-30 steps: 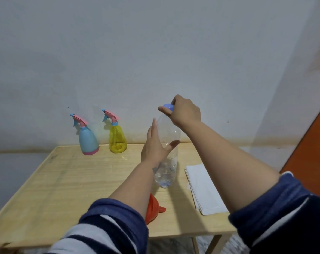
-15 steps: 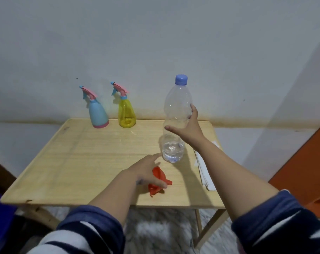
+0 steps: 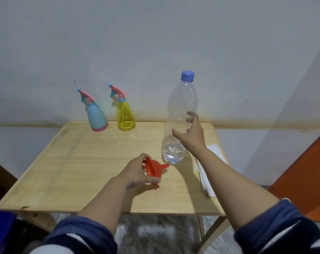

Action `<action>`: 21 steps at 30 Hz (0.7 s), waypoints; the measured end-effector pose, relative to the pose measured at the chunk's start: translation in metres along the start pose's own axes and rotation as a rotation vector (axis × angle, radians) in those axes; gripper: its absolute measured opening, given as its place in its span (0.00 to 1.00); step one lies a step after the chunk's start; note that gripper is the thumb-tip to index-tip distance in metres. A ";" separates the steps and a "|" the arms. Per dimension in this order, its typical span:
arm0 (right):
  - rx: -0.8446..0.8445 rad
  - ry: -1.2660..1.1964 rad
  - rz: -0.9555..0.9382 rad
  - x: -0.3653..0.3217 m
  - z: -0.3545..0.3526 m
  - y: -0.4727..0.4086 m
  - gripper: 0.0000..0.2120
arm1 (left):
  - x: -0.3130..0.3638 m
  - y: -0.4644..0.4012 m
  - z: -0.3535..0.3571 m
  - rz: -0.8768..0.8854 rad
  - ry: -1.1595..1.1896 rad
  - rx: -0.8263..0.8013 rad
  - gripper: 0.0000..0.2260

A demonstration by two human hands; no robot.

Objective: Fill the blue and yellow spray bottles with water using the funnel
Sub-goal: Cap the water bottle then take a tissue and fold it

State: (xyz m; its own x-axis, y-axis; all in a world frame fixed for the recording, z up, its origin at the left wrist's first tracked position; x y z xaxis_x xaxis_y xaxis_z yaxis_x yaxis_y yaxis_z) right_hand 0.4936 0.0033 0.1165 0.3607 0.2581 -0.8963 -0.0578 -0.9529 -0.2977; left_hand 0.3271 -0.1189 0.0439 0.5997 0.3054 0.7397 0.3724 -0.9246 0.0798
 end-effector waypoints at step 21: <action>0.256 0.185 0.096 0.063 -0.003 -0.161 0.37 | 0.060 -0.228 0.100 -0.041 0.279 0.256 0.37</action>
State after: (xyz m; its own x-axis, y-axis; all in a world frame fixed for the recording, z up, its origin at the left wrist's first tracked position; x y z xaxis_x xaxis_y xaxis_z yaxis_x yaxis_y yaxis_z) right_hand 0.5279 0.1724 0.1088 0.5037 0.1130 -0.8564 -0.3233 -0.8947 -0.3082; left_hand 0.3493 0.1326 0.0029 0.3779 0.2346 0.8956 0.5779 -0.8156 -0.0302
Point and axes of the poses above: each hand's wrist, its own y-axis away from the middle knuckle, its own z-axis out of the palm, x = y × z, the point moved 3 cm from there along -y, towards the middle knuckle, and after that the axes turned 13 degrees about x, right-handed, at the moved point
